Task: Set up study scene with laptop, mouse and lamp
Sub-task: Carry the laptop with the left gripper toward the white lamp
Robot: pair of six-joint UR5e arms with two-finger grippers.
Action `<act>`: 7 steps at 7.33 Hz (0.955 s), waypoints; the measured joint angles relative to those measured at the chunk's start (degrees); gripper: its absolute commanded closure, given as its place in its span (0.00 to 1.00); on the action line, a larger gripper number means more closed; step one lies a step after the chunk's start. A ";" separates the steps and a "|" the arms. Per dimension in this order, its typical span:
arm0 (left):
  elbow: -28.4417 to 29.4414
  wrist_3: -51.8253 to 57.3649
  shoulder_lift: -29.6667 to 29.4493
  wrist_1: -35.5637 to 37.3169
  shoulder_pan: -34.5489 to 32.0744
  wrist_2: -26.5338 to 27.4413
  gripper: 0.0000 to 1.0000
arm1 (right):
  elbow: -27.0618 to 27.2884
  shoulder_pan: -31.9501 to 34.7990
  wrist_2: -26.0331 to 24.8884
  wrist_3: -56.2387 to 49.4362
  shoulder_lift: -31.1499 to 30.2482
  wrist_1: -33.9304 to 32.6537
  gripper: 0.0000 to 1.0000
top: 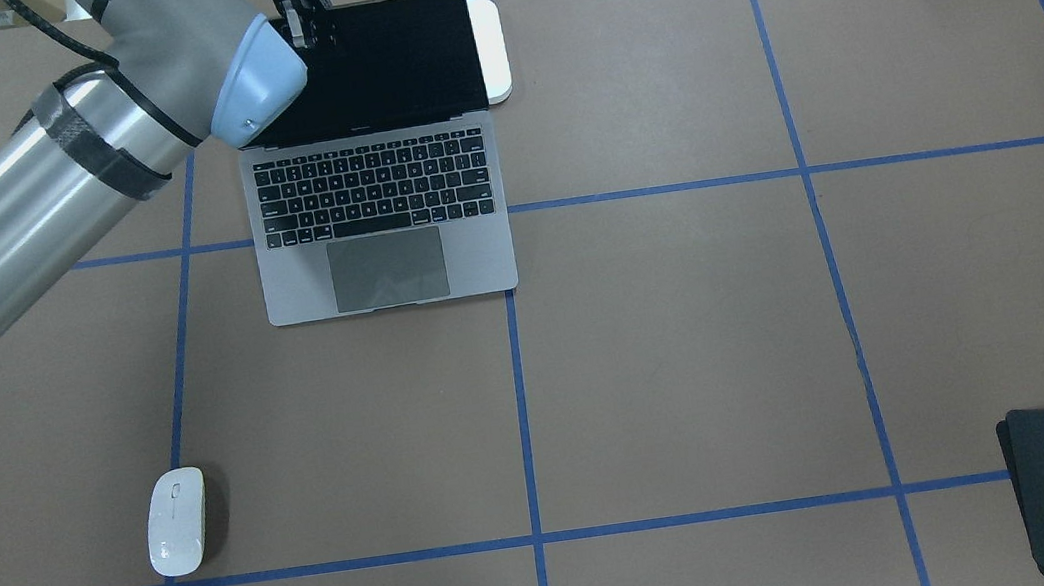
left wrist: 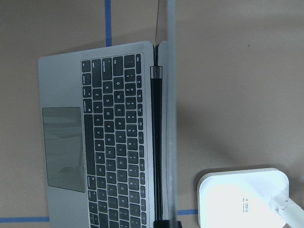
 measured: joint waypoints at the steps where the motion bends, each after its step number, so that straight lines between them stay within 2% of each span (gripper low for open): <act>1: 0.06 -0.29 0.13 -0.43 0.71 0.34 1.00 | -0.04 -0.05 0.17 -0.04 -0.19 0.03 0.00; 3: -1.71 -0.58 1.27 -2.08 1.41 0.49 1.00 | -0.10 -0.09 0.25 -0.06 -0.30 0.05 0.00; 6: -11.80 -0.69 9.49 -2.77 1.62 0.60 1.00 | -0.04 -0.10 0.26 -0.07 -0.35 0.05 0.00; 7: -13.09 -1.46 10.74 -2.78 2.24 1.36 1.00 | -0.03 -0.09 0.26 -0.07 -0.39 0.05 0.00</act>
